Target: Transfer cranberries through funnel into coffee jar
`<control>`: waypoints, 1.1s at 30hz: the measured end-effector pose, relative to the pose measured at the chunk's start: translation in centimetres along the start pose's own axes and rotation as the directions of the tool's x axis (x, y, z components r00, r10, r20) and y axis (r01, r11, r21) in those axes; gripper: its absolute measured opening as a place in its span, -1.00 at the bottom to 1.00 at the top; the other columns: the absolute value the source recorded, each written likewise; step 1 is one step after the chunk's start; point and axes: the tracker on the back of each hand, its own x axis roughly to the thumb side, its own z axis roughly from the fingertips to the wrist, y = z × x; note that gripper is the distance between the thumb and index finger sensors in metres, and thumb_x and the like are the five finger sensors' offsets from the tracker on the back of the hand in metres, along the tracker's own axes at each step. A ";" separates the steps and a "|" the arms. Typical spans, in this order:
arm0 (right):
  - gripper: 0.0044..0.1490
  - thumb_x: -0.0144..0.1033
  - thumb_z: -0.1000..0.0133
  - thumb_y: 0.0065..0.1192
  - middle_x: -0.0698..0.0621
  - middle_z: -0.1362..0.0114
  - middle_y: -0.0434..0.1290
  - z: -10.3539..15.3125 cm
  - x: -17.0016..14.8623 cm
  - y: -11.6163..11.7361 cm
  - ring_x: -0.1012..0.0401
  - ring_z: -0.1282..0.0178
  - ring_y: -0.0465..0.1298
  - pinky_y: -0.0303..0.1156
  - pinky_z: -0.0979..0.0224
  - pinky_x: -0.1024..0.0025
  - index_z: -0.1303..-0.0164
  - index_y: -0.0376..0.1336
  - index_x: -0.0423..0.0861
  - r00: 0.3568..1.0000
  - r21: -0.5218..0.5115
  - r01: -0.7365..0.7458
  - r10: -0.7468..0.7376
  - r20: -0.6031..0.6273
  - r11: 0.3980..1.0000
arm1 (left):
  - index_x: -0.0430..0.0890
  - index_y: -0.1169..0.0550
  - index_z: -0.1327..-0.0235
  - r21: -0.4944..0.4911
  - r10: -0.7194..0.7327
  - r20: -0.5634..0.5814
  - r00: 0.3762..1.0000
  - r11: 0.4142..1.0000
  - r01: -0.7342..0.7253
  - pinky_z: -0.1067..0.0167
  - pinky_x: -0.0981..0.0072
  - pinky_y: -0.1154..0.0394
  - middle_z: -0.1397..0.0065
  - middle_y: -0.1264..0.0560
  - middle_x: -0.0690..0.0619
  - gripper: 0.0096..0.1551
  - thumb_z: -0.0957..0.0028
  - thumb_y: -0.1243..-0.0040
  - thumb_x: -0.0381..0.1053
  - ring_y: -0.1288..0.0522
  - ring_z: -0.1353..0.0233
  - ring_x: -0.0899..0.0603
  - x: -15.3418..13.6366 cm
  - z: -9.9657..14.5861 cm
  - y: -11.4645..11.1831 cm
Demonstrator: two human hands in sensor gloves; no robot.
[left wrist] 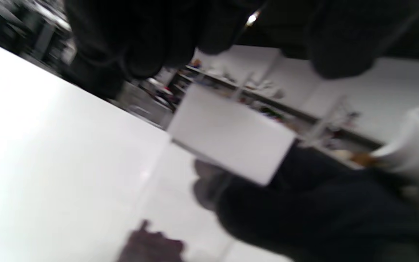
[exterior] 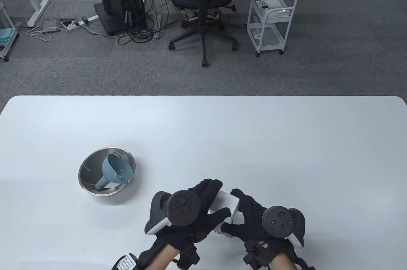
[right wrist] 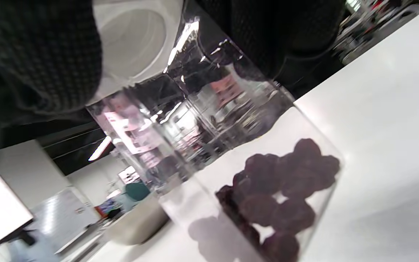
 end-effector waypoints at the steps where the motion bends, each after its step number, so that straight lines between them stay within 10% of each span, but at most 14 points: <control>1: 0.29 0.18 0.21 0.65 -0.22 -0.44 0.40 0.0 0.1 0.1 -0.09 -0.29 0.56 0.47 -0.31 0.01 -0.45 0.08 -0.33 1.000 -0.008 -0.024 0.024 -0.012 1.000 | -0.24 -0.28 -0.64 -0.001 -0.076 -0.036 0.996 0.997 0.076 -0.30 -0.12 -0.48 -0.62 -0.33 -0.33 0.15 -0.05 -0.05 0.56 -0.51 -0.41 -0.44 0.4 0.1 -0.4; 8: 0.29 0.21 0.23 0.64 -0.22 -0.41 0.43 0.2 1.2 0.9 -0.08 -0.26 0.58 0.48 -0.29 0.02 -0.43 0.10 -0.35 0.996 0.000 -0.083 0.083 0.012 0.997 | -0.32 -0.34 -0.55 -0.091 -0.260 -0.122 0.958 0.964 0.250 -0.24 -0.06 -0.50 -0.48 -0.42 -0.35 0.18 0.01 -0.11 0.56 -0.58 -0.24 -0.34 1.8 -1.2 -2.4; 16: 0.32 0.11 0.28 0.73 -0.23 -0.41 0.43 -0.4 0.5 0.5 -0.11 -0.28 0.57 0.46 -0.32 -0.02 -0.42 0.10 -0.37 0.990 0.141 0.040 -0.058 0.127 0.989 | -0.15 -0.15 -0.68 -0.338 -0.182 0.228 0.957 0.907 0.253 -0.47 -0.29 -0.26 -0.69 -0.14 -0.25 0.04 -0.03 -0.34 0.19 -0.30 -0.55 -0.43 1.3 -1.7 -1.2; 33: 0.24 0.11 0.31 0.80 -0.18 -0.38 0.49 -0.2 1.0 0.2 -0.09 -0.27 0.60 0.48 -0.30 -0.01 -0.36 0.19 -0.30 0.981 0.203 -0.032 -0.008 0.194 0.979 | -0.01 -0.17 -0.64 -0.281 -0.220 0.377 0.900 0.898 0.338 -0.50 -0.29 -0.22 -0.71 -0.16 -0.08 0.04 0.07 -0.42 0.14 -0.30 -0.59 -0.33 1.0 -0.6 -1.6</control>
